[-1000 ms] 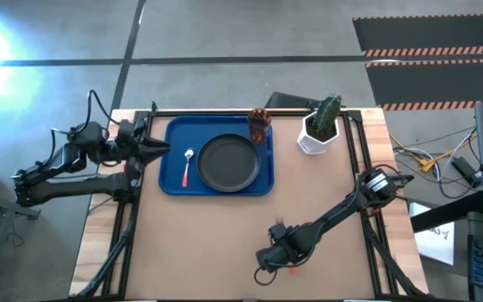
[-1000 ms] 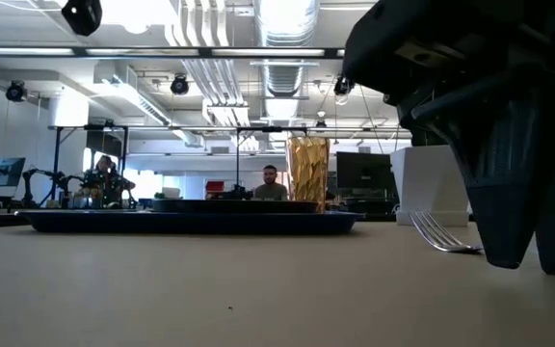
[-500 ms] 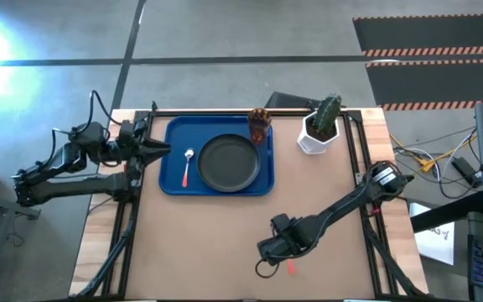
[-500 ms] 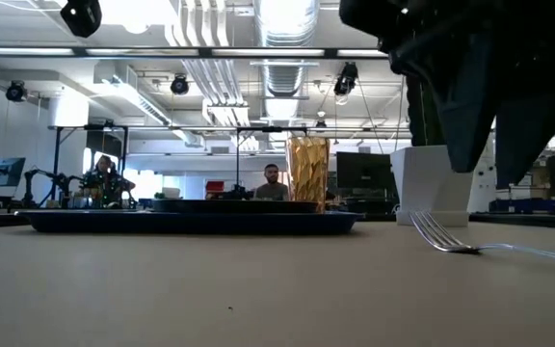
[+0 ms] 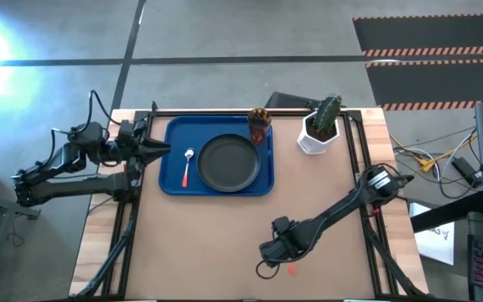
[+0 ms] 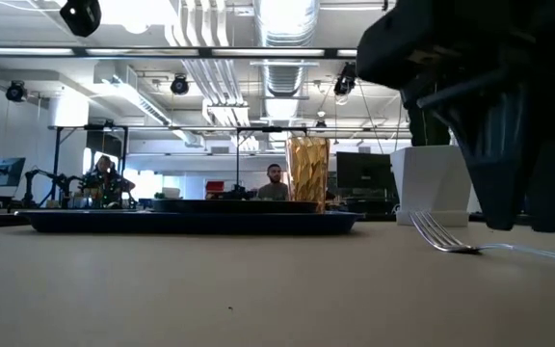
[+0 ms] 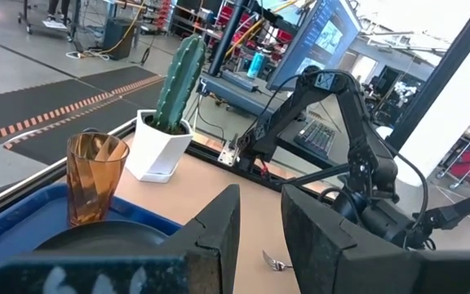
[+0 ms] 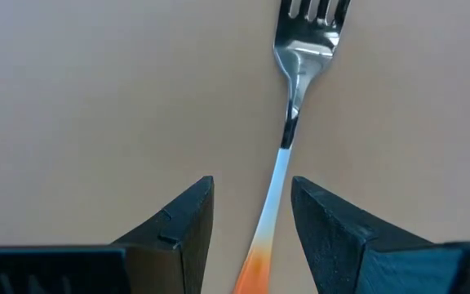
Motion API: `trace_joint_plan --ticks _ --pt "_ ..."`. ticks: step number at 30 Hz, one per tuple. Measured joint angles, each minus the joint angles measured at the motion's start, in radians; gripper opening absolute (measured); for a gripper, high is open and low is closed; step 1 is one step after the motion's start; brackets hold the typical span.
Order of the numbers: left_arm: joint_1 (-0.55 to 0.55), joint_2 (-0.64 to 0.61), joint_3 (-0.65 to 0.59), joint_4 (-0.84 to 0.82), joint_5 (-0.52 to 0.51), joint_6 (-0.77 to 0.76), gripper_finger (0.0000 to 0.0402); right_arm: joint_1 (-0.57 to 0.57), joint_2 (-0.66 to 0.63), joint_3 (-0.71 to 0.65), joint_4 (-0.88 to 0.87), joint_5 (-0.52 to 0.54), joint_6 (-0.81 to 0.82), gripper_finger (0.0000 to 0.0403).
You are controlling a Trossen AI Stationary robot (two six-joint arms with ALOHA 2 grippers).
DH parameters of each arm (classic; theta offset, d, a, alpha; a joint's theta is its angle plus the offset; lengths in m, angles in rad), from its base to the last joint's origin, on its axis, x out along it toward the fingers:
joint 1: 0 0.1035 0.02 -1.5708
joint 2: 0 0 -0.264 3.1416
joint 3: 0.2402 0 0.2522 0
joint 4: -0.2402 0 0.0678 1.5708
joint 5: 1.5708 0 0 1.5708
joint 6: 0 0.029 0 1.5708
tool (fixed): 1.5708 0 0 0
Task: Pick and place plate/cup/fork/spoon on tray
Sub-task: Move the orange fork on the table
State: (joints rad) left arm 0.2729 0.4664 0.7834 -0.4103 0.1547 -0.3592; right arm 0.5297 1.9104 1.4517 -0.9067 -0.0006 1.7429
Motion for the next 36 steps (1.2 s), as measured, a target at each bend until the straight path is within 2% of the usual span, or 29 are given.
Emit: trace_joint_plan --ticks 11,15,20,28,32,36 --pt "0.000 -0.005 0.000 0.000 -0.002 0.000 0.0074 -0.001 0.065 0.000 0.039 -0.009 -0.027 0.0143" --pt "0.000 -0.005 0.000 0.000 -0.002 0.000 0.0074 -0.006 0.065 -0.001 0.061 -0.009 -0.033 0.0104" --pt "0.000 -0.005 0.000 0.000 -0.001 0.000 0.0074 -0.016 0.064 -0.001 0.079 -0.009 -0.066 0.0023" --pt "0.000 -0.005 -0.001 0.000 -0.001 0.000 0.0074 -0.033 0.064 0.003 0.083 -0.003 -0.086 0.0012" --pt "0.000 -0.004 -0.001 0.000 -0.001 0.000 0.0074 -0.060 0.068 0.044 0.118 0.102 -0.118 0.0012" --pt "0.000 -0.004 -0.002 0.000 -0.001 0.000 0.0074 -0.105 0.068 0.130 0.187 0.232 -0.231 0.0011"
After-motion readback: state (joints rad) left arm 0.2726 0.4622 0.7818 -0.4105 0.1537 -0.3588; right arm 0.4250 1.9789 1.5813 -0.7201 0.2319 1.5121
